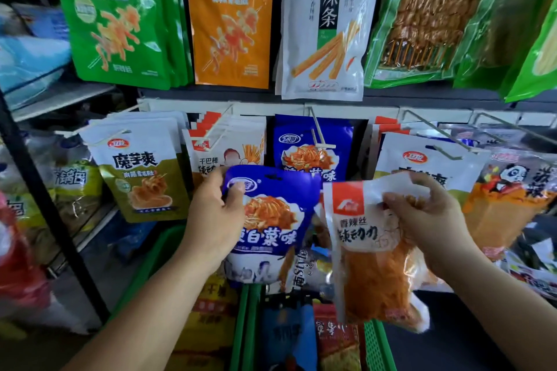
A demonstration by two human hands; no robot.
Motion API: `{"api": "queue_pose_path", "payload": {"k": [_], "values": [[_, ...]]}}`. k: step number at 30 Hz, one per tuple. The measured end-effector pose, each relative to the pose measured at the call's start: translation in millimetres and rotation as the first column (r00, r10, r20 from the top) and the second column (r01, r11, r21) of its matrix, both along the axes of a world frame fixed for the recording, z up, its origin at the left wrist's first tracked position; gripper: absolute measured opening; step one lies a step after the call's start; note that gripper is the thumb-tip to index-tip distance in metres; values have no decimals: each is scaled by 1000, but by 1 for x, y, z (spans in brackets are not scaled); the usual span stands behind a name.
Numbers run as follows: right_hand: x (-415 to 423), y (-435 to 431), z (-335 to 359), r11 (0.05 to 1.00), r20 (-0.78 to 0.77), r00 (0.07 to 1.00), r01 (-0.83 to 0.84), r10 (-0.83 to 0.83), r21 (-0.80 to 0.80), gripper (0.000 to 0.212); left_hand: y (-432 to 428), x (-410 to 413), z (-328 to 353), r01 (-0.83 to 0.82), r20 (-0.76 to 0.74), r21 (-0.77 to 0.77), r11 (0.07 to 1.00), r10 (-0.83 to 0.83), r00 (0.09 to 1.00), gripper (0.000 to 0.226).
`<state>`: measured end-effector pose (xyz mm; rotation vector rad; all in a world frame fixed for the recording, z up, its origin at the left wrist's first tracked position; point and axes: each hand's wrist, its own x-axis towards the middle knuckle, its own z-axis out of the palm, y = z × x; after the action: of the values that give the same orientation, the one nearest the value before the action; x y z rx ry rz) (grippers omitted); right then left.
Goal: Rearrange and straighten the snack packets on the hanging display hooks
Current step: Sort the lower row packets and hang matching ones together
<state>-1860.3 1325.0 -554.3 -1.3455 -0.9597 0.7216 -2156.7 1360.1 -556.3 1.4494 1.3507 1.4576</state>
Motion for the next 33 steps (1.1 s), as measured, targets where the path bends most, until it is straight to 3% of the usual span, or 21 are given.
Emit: {"api": "queue_pose_path", "payload": {"k": [4, 7, 10, 15, 20, 26, 33], "values": [[4, -3, -8, 996, 373, 924, -61, 80, -63, 15, 2, 13, 17, -27, -10, 140, 990, 28, 1000, 9], [14, -7, -9, 980, 463, 868, -119, 181, -160, 7, 6, 27, 22, -58, -17, 189, 980, 62, 998, 28], [24, -17, -1, 967, 356, 901, -206, 247, -150, 8, 13, 41, 22, -83, -79, 201, 976, 101, 992, 39], [16, -29, 0, 953, 144, 943, -291, 301, -87, 4, 17, 77, 19, -49, -64, 175, 983, 61, 996, 34], [5, -22, -1, 958, 61, 957, -279, 283, -63, 8, 28, 98, 21, -41, 118, 122, 992, 26, 993, 35], [-5, -4, 4, 962, 22, 963, -267, 269, -50, 8, 36, 105, 23, -7, 129, 151, 989, -13, 992, 38], [-11, 12, 4, 951, -13, 951, -308, 308, -26, 8, 36, 95, 23, 69, 155, 162, 984, -95, 983, 25]]}}
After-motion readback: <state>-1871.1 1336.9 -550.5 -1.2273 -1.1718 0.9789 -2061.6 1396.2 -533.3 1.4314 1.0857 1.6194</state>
